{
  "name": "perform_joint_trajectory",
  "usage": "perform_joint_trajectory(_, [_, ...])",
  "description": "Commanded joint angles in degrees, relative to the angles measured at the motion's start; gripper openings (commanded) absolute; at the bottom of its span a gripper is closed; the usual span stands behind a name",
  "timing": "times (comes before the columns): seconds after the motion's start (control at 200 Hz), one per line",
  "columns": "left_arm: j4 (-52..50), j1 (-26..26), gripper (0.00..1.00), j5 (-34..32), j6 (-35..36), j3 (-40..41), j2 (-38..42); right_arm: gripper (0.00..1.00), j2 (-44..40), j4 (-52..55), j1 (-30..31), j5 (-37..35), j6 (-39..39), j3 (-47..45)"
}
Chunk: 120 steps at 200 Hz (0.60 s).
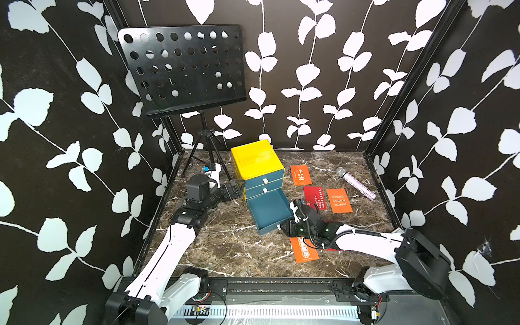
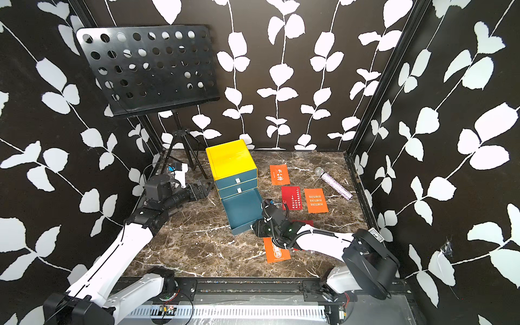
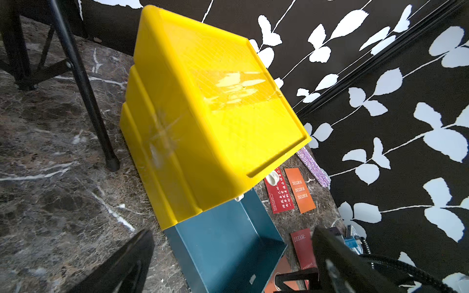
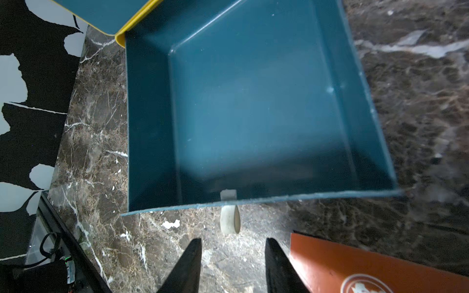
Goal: Take the postcards out of the drawer
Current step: Close the drawer of the storage box.
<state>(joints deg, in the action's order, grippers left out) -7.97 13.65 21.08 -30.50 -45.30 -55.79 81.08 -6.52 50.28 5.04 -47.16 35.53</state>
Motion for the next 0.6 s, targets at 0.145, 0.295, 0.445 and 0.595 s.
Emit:
perform_joint_trajectory(0.145, [-2.3, -1.1, 0.99, -2.1, 1.8, 2.5, 2.5, 0.32, 4.7, -8.5, 0.6, -0.2, -0.8, 1.2])
perform_joint_trajectory(0.295, [-1.5, -1.6, 0.99, -3.2, 1.4, 4.8, 1.8, 0.27, 6.6, -10.9, 0.8, -0.4, -1.1, 1.2])
perform_joint_trajectory(0.445, [-1.2, -1.8, 0.99, -4.1, 1.5, 5.8, 1.5, 0.14, 7.4, -12.3, 0.7, -1.3, -1.4, 1.3])
perform_joint_trajectory(0.595, [-0.8, -1.9, 0.99, -4.1, 1.5, 5.9, 1.0, 0.06, 8.0, -12.8, 0.7, -2.8, -0.5, 1.8])
